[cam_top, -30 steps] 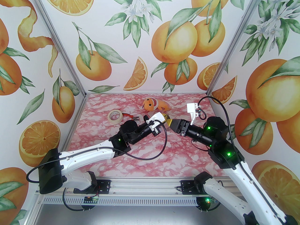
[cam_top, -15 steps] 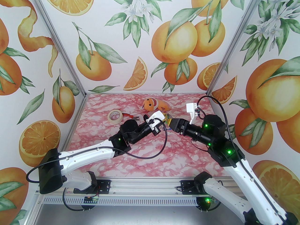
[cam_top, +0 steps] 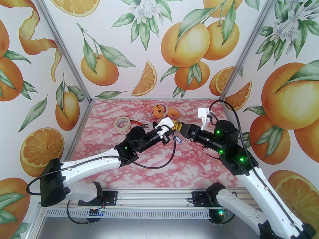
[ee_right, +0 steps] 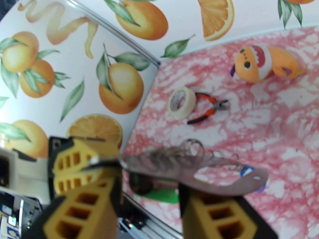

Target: Remove the keys from the keyring

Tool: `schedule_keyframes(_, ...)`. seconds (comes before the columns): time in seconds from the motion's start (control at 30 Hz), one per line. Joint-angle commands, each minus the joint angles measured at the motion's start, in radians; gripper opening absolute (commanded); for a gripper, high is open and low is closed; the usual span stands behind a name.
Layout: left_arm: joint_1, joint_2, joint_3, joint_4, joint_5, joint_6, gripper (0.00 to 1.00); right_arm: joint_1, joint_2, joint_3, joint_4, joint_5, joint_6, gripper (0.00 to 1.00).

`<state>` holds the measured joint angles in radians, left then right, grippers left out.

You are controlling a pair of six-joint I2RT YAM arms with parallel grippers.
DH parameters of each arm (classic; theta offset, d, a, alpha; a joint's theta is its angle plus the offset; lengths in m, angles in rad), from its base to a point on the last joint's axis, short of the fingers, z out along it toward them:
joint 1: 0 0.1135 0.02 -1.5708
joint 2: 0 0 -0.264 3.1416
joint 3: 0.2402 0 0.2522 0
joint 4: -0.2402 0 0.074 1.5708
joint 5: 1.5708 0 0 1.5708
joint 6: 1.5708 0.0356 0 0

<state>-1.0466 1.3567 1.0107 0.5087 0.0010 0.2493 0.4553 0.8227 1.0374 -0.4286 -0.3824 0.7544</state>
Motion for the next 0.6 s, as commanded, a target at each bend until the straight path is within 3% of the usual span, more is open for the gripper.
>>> schedule_keyframes(0.0, -0.003, -0.031, 0.02, -0.006, 0.044, -0.017, 0.0, -0.009, -0.016, -0.014, 0.126, -0.033, 0.0, 0.41)
schedule_keyframes(0.1, -0.003, -0.031, 0.022, 0.0, 0.052, -0.022, 0.0, -0.011, -0.013, -0.009, 0.126, -0.024, -0.01, 0.34)
schedule_keyframes(0.5, -0.004, -0.022, 0.029, 0.004, 0.091, -0.039, 0.0, -0.01, 0.004, -0.033, 0.182, -0.027, -0.051, 0.27)
schedule_keyframes(0.57, -0.004, -0.024, 0.025, 0.008, 0.096, -0.038, 0.0, -0.01, 0.007, -0.039, 0.189, -0.028, -0.064, 0.2)
